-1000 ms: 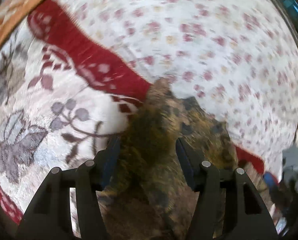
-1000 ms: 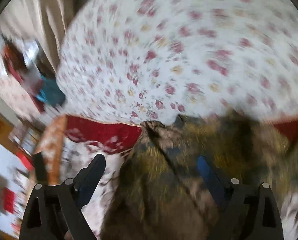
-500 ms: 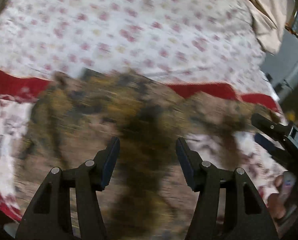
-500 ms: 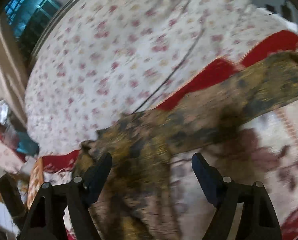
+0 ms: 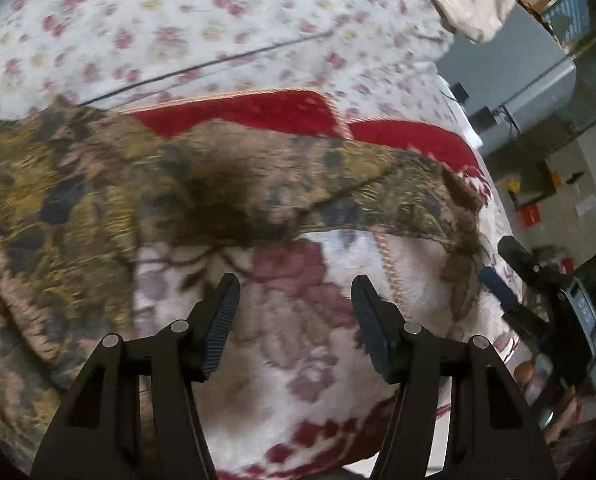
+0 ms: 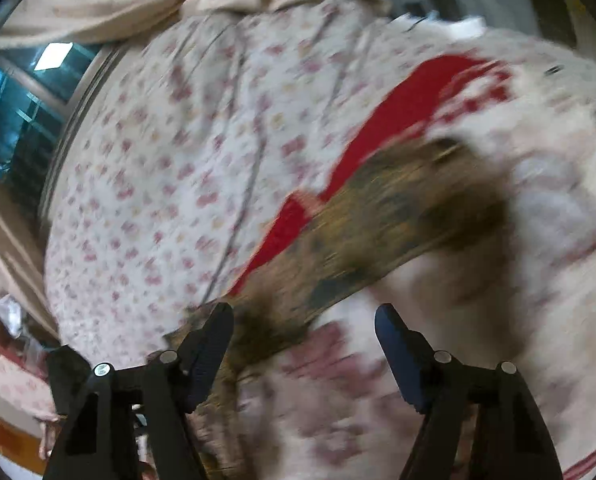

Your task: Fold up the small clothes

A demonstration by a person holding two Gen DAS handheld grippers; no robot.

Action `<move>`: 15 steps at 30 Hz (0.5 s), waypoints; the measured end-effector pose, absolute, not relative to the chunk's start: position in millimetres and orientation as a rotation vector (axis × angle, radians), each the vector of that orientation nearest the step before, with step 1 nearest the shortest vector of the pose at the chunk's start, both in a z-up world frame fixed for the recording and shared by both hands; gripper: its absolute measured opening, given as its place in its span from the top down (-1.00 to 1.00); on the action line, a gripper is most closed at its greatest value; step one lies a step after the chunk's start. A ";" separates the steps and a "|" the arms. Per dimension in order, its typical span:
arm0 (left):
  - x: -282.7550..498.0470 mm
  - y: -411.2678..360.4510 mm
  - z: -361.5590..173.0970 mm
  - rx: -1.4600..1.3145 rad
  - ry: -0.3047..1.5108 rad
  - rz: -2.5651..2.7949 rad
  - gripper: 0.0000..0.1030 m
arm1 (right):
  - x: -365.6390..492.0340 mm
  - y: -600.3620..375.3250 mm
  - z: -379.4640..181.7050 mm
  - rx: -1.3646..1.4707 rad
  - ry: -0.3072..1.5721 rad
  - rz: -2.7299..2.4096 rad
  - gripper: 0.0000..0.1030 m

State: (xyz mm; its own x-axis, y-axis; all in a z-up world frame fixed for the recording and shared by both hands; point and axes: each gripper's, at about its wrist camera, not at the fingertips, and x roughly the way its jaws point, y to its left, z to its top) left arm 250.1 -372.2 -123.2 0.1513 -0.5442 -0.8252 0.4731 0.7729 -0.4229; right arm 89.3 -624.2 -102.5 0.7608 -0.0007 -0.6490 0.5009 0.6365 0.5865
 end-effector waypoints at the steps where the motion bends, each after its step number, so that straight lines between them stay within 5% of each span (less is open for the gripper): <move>1: 248.5 -382.1 -124.3 -0.057 1.218 -0.743 -0.13 | 81.8 -639.9 -103.5 0.826 0.661 -0.347 -0.40; 4: 245.5 -408.1 -128.9 -0.033 1.236 -0.757 -0.12 | 64.9 -684.5 -115.3 0.835 0.662 -0.425 -0.37; 6: 244.7 -425.6 -130.8 -0.041 1.258 -0.779 -0.12 | 66.7 -702.9 -132.6 0.890 0.687 -0.419 -0.10; 13: 240.9 -476.8 -116.2 -0.053 1.298 -0.870 -0.12 | 91.7 -689.8 -146.0 0.728 0.697 -0.431 0.13; 15: 240.1 -495.7 -109.0 -0.034 1.295 -0.893 -0.12 | 89.2 -687.9 -148.3 0.686 0.711 -0.513 0.73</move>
